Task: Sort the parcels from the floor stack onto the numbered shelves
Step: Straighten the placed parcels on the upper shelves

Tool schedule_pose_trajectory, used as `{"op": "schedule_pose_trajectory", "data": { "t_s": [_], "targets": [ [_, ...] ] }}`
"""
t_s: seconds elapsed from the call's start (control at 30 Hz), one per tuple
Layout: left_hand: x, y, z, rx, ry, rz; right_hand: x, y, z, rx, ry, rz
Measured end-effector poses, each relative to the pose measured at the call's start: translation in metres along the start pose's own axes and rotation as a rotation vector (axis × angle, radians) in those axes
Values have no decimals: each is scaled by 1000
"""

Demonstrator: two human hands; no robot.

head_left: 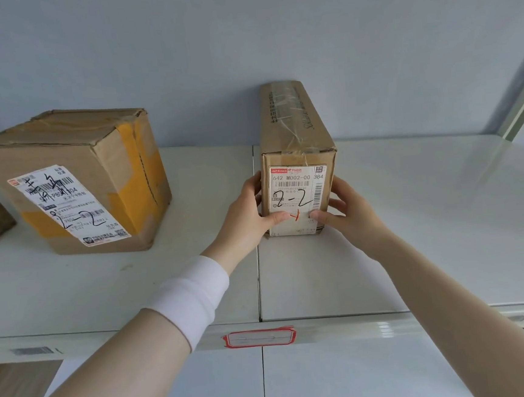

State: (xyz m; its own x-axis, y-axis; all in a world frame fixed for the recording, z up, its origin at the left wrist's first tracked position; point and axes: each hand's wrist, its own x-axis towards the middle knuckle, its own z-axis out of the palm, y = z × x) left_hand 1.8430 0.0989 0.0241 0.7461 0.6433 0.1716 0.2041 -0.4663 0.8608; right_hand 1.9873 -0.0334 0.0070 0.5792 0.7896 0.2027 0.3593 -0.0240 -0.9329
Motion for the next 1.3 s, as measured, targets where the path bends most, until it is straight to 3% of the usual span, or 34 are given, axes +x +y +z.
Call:
{"op": "schedule_pose_trajectory", "data": {
  "t_s": [0.2,0.33,0.83,1.03,1.3],
  "targets": [
    [-12,4,1,23,13,-31,-9,0,3,-36,32,36],
    [-30,7,-4,56,48,-27,-29,-6,5,-51,144,90],
    [-88,22,-89,-15,220,118,-61,-84,52,-204,409,-201],
    [-102,4,-149,-55,206,217,-72,-111,110,-201,524,-239],
    [-117,-41,-252,-87,307,323,-65,-122,212,-173,451,-154]
  ]
}}
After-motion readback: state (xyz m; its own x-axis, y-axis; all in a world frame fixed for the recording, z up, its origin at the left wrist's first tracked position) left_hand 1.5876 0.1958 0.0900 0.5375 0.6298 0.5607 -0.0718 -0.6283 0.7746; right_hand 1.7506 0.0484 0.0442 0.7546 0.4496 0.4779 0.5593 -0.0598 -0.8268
